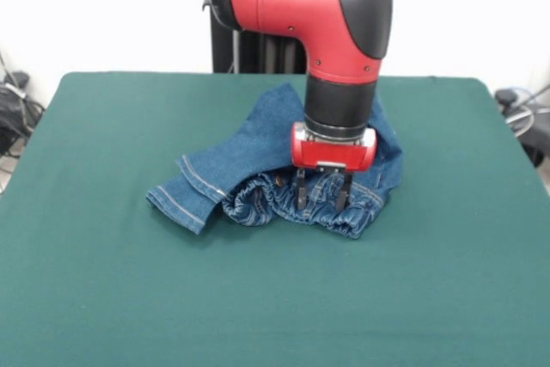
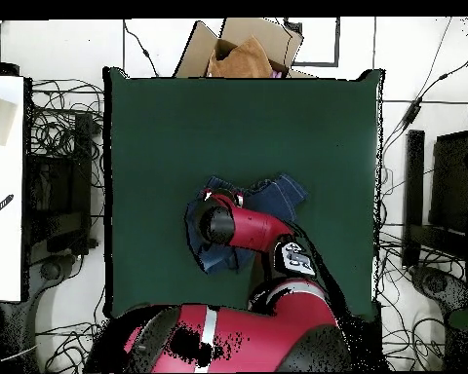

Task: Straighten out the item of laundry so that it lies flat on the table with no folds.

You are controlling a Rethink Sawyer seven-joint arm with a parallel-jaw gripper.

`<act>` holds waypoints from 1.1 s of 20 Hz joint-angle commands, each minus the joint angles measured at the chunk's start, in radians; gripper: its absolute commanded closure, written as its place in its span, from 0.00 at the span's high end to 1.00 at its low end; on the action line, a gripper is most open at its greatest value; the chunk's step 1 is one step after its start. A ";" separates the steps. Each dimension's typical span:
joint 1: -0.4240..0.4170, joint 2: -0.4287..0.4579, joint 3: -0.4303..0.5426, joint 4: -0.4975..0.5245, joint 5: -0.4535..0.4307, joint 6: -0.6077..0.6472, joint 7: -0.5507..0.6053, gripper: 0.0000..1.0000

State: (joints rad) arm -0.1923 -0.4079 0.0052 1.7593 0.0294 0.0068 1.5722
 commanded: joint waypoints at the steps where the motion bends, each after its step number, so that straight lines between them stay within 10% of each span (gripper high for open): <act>1: -0.040 0.150 0.047 -0.047 -0.032 -0.105 0.167 1.00; 18: -0.044 0.094 0.048 -0.022 -0.027 -0.042 0.155 1.00; 19: -0.046 0.094 0.050 -0.022 -0.026 -0.041 0.156 0.00; 22: -0.041 0.092 0.045 -0.019 -0.020 -0.038 0.161 0.00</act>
State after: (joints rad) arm -0.1953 -0.4084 0.0052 1.7589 0.0299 0.0047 1.5722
